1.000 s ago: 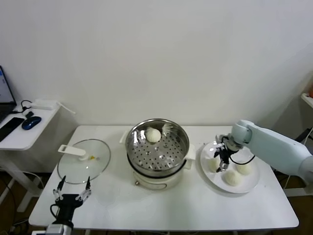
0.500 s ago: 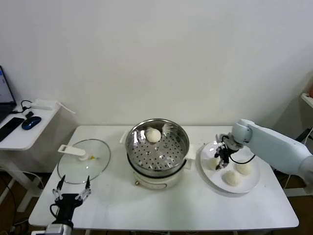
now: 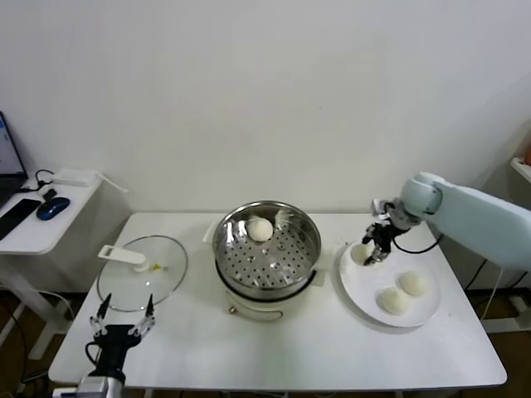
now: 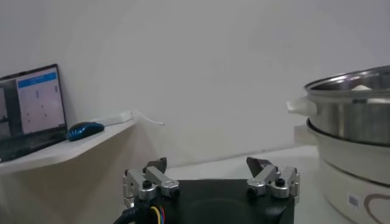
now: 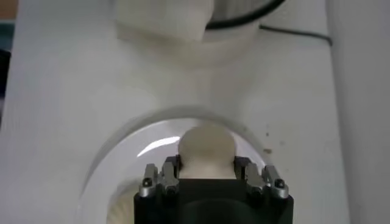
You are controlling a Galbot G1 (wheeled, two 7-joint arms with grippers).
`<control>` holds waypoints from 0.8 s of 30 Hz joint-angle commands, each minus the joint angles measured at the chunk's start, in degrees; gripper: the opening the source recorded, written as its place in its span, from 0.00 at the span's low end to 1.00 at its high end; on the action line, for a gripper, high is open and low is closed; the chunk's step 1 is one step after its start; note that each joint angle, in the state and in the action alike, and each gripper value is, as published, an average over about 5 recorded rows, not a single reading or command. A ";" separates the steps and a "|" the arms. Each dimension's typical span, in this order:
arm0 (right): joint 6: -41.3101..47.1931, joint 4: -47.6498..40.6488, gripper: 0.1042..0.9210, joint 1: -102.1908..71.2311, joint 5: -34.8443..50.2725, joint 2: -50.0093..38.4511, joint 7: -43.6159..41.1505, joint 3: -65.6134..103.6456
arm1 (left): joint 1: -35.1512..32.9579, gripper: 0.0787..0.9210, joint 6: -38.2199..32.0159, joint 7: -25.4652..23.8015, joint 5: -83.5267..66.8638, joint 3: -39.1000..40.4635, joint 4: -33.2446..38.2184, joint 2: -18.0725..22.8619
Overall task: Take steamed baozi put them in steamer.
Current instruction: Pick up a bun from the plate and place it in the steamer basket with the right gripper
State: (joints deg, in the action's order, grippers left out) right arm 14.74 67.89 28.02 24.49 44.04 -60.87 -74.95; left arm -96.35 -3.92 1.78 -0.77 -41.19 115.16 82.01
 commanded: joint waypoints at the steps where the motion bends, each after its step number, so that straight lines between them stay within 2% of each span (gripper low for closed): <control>1: 0.38 7.76 0.59 23.44 16.68 1.78 -0.53 -17.00 | 0.47 0.88 1.01 0.53 -0.94 0.35 0.98 0.40; 6: 1.61 8.71 0.58 26.21 22.37 6.60 0.19 -19.11 | 0.54 0.88 1.62 1.13 -1.18 0.82 1.62 0.34; 12: 3.78 6.97 0.58 22.76 24.09 14.75 2.12 -15.52 | 0.55 0.88 1.60 1.27 -1.04 1.18 1.93 0.12; 24: 4.88 -4.25 0.59 12.87 23.93 33.82 3.90 -12.35 | -0.20 0.88 2.59 1.91 -1.00 1.17 6.24 1.11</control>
State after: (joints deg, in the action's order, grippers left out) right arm 18.67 69.76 44.46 45.59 64.17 -57.99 -87.34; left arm -95.75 -1.59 3.50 -1.70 -39.94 118.79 82.71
